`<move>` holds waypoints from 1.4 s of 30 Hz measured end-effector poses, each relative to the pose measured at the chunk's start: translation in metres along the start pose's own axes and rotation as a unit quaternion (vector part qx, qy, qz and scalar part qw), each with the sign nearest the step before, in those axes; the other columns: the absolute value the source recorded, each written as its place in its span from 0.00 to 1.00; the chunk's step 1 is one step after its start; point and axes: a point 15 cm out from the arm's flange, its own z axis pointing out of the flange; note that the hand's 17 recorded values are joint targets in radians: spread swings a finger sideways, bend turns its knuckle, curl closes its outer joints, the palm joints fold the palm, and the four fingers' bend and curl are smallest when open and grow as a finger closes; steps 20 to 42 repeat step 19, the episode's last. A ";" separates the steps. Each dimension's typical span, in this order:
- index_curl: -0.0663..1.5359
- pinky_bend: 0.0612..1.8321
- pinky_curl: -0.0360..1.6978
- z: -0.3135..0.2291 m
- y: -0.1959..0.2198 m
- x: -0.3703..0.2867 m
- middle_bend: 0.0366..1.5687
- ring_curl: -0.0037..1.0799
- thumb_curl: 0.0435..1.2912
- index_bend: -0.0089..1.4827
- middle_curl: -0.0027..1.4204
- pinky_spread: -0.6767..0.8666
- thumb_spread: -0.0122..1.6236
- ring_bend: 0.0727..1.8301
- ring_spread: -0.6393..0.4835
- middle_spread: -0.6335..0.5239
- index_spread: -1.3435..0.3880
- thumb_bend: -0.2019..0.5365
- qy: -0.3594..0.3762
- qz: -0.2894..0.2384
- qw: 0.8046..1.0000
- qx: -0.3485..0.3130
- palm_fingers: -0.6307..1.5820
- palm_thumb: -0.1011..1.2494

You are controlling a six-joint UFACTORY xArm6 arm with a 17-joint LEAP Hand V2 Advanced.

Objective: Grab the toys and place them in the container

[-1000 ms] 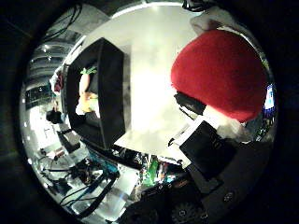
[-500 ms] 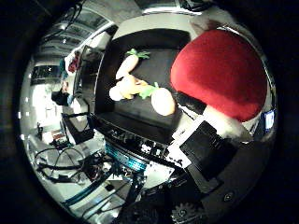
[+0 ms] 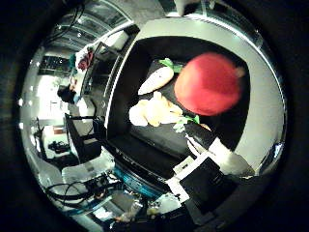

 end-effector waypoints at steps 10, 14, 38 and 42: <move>0.15 0.42 0.20 -0.016 0.015 0.023 0.11 0.24 0.28 0.09 0.22 0.73 0.59 0.29 0.74 0.68 0.51 0.24 0.003 0.021 1.000 -0.005 0.27 0.65; 0.16 0.41 0.20 -0.025 0.044 0.028 0.12 0.24 0.27 0.10 0.23 0.73 0.59 0.27 0.74 0.68 0.52 0.24 0.000 0.033 0.998 -0.045 0.27 0.66; 0.18 0.36 0.18 -0.057 0.093 0.039 0.12 0.22 0.26 0.11 0.23 0.72 0.60 0.22 0.75 0.69 0.52 0.24 -0.002 0.059 0.994 -0.089 0.28 0.66; 0.18 0.36 0.18 -0.057 0.093 0.039 0.12 0.22 0.26 0.11 0.23 0.72 0.60 0.22 0.75 0.69 0.52 0.24 -0.002 0.059 0.994 -0.089 0.28 0.66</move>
